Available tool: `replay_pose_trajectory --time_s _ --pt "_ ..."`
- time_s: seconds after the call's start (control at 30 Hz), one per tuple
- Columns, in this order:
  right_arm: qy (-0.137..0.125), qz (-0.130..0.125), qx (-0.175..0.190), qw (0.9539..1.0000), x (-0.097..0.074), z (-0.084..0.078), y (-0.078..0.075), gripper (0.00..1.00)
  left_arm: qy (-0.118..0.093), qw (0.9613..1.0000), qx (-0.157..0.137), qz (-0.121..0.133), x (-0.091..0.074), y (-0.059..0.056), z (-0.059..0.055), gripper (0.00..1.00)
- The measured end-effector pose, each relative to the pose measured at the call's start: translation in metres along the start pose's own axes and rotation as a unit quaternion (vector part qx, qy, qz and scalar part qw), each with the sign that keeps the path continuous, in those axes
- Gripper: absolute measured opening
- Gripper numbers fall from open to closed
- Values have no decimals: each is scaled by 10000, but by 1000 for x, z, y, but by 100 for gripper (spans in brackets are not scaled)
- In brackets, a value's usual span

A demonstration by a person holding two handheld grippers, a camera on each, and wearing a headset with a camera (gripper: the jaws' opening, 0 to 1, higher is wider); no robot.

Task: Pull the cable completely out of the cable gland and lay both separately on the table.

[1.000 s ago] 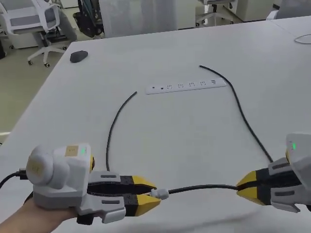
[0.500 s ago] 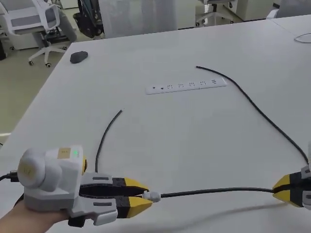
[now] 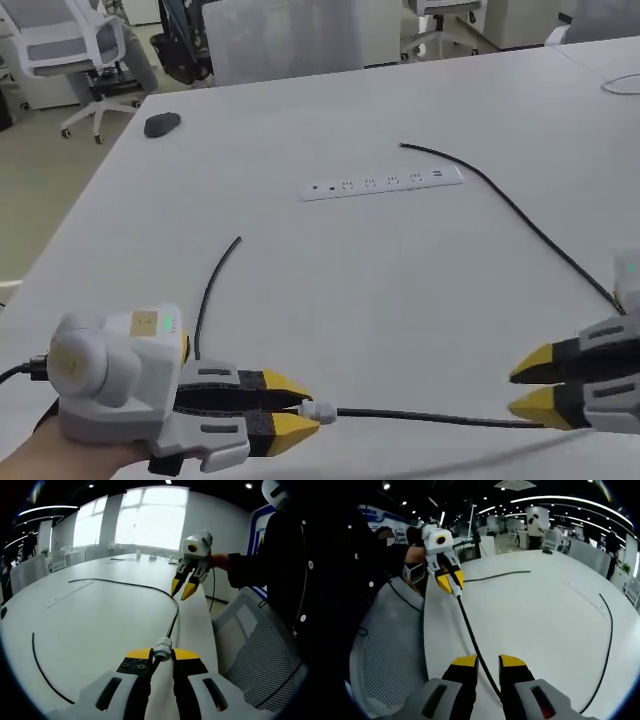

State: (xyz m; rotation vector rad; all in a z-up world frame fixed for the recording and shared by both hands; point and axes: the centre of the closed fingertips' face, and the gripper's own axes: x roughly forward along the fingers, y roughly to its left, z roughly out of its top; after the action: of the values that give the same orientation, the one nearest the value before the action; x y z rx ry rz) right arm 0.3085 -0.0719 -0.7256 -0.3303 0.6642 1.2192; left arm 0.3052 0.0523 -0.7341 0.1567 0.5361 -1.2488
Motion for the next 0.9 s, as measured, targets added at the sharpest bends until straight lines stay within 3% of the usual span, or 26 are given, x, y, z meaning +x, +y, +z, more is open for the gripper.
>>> replay_pose_trajectory --time_s 0.07,0.1,0.23,0.43,0.6,0.9 --pt "-266 227 -224 9991 11 25 15 13 50 10000 53 -26 2 -2 -1 15" --pt "-480 505 -400 9968 17 40 30 13 93 9999 98 -46 3 -3 -2 15" --pt "-482 563 -516 9959 43 54 38 9 16 9998 161 -89 4 -5 8 15" --pt "-223 704 -682 9949 73 52 40 8 -16 9994 328 -144 6 -11 19 15" --pt "-127 694 -742 9947 74 46 39 3 -87 9990 408 -162 7 -12 27 15" --pt "12 680 -921 9934 74 38 39 0 -28 9988 445 -180 14 -12 23 15"
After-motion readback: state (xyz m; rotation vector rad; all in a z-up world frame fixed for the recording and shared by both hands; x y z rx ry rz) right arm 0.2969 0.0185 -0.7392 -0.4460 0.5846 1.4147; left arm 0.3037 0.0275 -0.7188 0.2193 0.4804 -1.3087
